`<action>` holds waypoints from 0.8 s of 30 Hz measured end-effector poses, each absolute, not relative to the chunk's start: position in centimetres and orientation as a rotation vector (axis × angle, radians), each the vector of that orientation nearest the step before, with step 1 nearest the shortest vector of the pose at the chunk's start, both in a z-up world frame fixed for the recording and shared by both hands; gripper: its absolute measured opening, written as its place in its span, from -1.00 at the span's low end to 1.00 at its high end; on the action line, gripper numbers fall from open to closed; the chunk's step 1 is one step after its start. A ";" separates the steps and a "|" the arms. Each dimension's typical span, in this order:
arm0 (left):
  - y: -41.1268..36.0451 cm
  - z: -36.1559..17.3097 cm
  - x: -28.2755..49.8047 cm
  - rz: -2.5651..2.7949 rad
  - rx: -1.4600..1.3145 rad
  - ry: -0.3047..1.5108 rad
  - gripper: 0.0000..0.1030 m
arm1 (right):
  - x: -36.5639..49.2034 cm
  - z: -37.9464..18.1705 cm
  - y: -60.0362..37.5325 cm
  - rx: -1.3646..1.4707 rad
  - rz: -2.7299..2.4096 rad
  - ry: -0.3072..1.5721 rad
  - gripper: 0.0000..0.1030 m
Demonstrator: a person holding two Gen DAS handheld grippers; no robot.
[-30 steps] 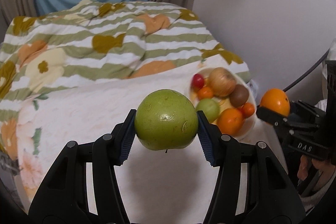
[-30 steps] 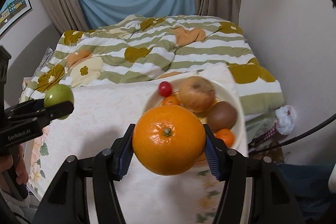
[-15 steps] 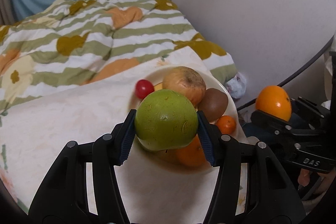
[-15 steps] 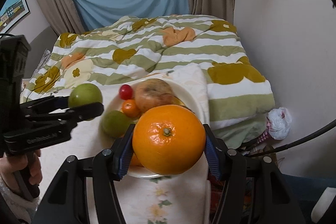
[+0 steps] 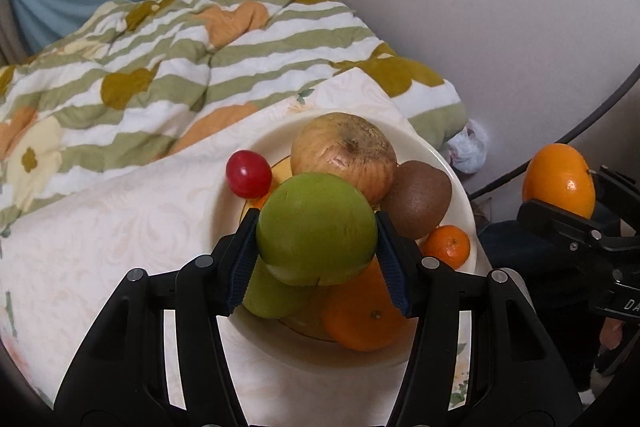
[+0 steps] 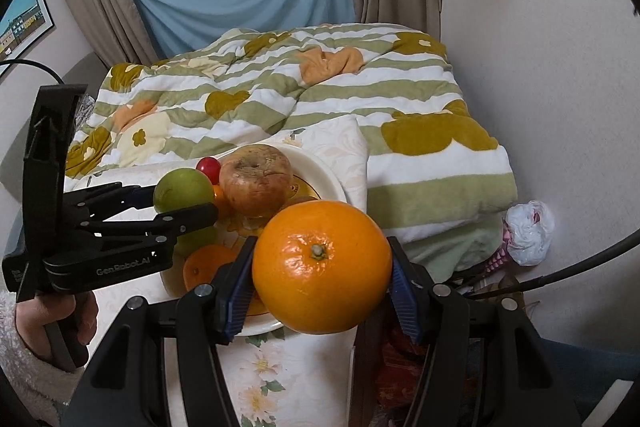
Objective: Organize fruits
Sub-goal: 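Carry the green apple and orange to the duck plate with both tools, then open the left tool over the plate while the right tool releases the orange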
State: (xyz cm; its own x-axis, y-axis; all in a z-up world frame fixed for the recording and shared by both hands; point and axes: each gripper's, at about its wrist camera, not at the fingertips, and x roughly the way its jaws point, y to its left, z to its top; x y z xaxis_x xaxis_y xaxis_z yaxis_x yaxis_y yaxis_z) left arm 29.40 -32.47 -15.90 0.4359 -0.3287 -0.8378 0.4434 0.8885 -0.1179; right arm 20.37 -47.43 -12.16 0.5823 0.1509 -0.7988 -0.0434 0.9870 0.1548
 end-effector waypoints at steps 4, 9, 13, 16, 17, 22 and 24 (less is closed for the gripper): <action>-32.1 -15.0 29.0 -0.440 0.146 0.962 1.00 | 20.4 -12.2 -47.4 0.126 0.116 0.941 0.09; -30.3 -13.4 28.3 -0.422 0.106 0.940 1.00 | 20.4 -11.7 -47.3 0.115 0.139 0.928 0.09; -28.3 -12.5 27.5 -0.374 0.081 0.932 1.00 | 20.6 -11.5 -46.5 0.092 0.171 0.919 0.09; -26.4 -11.8 26.6 -0.328 0.053 0.927 1.00 | 20.8 -11.5 -45.6 0.079 0.202 0.915 0.09; -25.8 -11.7 26.3 -0.311 0.046 0.926 1.00 | 21.0 -11.5 -45.4 0.074 0.216 0.914 0.09; -22.8 -11.6 24.6 -0.225 0.004 0.942 1.00 | 22.0 -12.7 -44.1 0.038 0.285 0.917 0.09; -21.8 -11.7 24.0 -0.188 -0.009 0.953 1.00 | 22.4 -13.3 -43.6 0.019 0.319 0.910 0.09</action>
State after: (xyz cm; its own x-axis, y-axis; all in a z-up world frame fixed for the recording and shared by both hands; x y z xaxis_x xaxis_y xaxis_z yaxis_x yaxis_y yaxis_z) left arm 23.97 -21.82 -11.72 0.5641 -0.1640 -0.8093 0.1559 0.9836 -0.0907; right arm 22.36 -43.58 -13.29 0.5702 0.2798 -0.7724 -0.2635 0.9528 0.1506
